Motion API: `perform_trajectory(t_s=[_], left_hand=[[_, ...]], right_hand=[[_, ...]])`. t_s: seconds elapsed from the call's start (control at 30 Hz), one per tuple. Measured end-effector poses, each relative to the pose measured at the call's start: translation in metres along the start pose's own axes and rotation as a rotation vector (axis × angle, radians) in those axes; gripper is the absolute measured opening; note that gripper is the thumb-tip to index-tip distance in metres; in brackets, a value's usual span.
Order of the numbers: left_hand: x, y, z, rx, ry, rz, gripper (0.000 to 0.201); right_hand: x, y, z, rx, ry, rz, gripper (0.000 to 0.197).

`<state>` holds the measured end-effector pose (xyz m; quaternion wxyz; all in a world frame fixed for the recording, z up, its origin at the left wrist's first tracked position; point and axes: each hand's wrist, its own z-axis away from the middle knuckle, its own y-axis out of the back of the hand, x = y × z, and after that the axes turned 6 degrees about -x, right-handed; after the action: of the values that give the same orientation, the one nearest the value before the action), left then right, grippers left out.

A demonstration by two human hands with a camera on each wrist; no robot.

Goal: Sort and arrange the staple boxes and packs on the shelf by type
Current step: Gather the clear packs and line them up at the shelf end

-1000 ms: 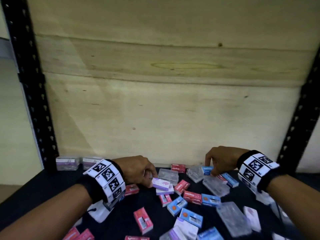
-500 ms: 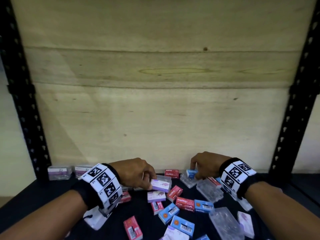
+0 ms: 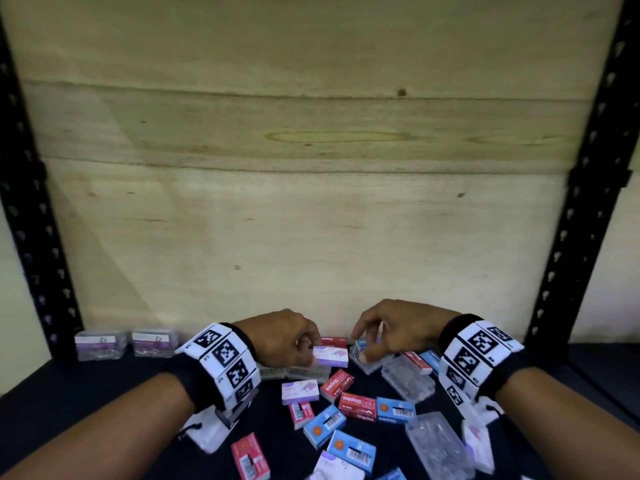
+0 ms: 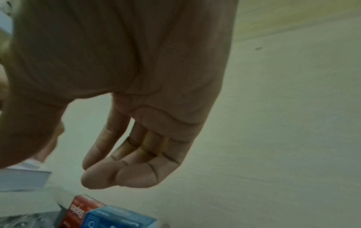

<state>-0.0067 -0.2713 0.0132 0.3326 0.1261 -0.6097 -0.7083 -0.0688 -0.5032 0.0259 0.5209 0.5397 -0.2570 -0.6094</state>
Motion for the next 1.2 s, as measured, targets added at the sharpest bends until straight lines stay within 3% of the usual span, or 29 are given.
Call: perform_trajectory(t_s=[0.1,0.43,0.63,0.8,1.1,1.2], left_hand=[[0.015,-0.001,-0.012,0.006,-0.011,-0.017,0.037],[0.043,-0.003,-0.037,0.088,-0.084,0.003,0.039],[0.015,-0.002,-0.033,-0.007,0.022,-0.116,0.047],[-0.011,-0.004,-0.028,-0.080,0.086,-0.073,0.056],[-0.021,-0.007,-0.032,-0.112,0.068,-0.042,0.050],[-0.023,-0.007,-0.031,-0.105,0.069,-0.024,0.049]], right_hand=[[-0.002,-0.003,0.004,-0.005,-0.003,0.033,0.051],[0.028,0.004,0.030,0.087,-0.102,0.082,0.029],[0.088,0.011,0.062,0.164,-0.363,0.141,0.022],[0.129,0.008,0.081,0.164,-0.527,0.079,0.014],[0.138,0.011,0.076,0.072,-0.603,0.137,0.017],[0.121,0.017,0.062,0.118,-0.539,0.140,0.024]])
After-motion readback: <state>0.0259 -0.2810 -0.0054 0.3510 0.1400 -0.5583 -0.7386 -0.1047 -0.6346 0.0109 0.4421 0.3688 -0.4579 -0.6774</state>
